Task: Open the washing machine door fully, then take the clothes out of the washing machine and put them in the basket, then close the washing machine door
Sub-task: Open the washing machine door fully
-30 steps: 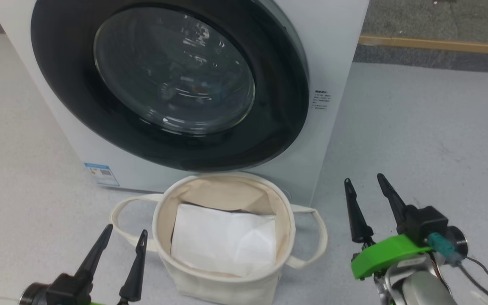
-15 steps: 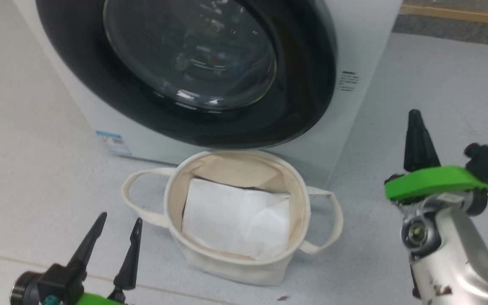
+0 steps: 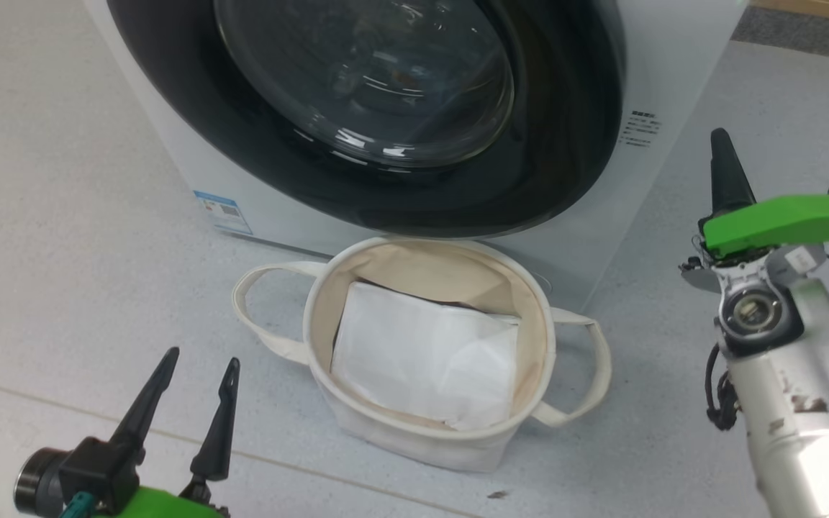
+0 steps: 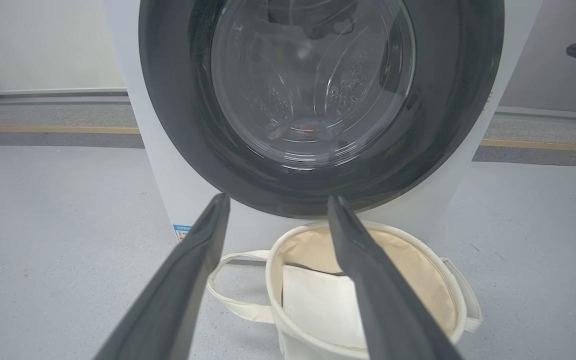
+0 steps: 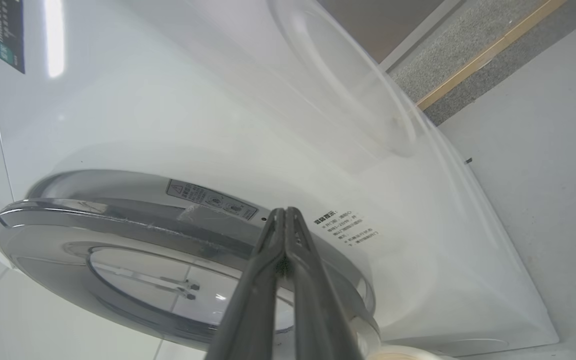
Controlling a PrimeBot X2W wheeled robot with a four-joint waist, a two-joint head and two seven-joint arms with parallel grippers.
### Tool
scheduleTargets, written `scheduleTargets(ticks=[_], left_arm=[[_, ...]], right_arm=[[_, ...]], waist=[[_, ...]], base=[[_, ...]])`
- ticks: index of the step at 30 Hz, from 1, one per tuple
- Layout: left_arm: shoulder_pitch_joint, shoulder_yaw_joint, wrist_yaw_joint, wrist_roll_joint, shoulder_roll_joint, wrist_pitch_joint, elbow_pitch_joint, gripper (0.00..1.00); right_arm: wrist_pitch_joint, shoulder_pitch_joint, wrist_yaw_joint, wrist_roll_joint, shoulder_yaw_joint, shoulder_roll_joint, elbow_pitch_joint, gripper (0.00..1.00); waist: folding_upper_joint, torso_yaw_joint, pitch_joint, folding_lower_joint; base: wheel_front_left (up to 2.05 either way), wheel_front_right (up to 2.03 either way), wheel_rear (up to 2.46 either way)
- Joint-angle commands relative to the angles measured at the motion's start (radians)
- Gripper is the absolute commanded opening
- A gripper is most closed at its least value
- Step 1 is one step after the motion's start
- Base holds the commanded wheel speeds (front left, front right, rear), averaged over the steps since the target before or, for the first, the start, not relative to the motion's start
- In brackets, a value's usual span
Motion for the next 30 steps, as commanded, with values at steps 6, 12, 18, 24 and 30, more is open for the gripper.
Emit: scheduleTargets(ticks=[6, 12, 18, 24, 30], left_arm=[[-0.054, 0.045, -0.007, 0.006, 0.033, -0.012, -0.036, 1.0], [-0.072, 0.039, -0.009, 0.012, 0.038, -0.012, -0.036, 1.0], [-0.085, 0.035, -0.012, 0.01, 0.035, -0.012, -0.033, 1.0], [-0.094, 0.03, -0.014, 0.009, 0.028, -0.012, -0.028, 1.0], [-0.092, 0.029, -0.014, 0.007, 0.017, -0.012, -0.022, 1.0]], right_arm=[[0.056, -0.104, 0.0, 0.137, 0.041, -0.04, 0.011, 0.0], [0.084, -0.167, 0.0, 0.208, 0.085, -0.078, 0.052, 0.0], [0.104, -0.223, 0.0, 0.286, 0.099, -0.09, 0.097, 0.0], [0.116, -0.264, 0.0, 0.326, 0.118, -0.108, 0.139, 0.0], [0.17, -0.29, 0.0, 0.366, 0.138, -0.119, 0.179, 0.0]], waist=[[0.0, 0.021, 0.02, 0.0], [0.0, 0.052, 0.05, 0.0], [0.0, 0.087, 0.069, 0.0], [0.0, 0.122, 0.079, 0.0], [0.0, 0.138, 0.072, -0.0001]], base=[[0.0, 0.0, 0.0], [0.0, 0.0, 0.0], [0.0, 0.0, 0.0], [0.0, 0.0, 0.0], [0.0, 0.0, 0.0]])
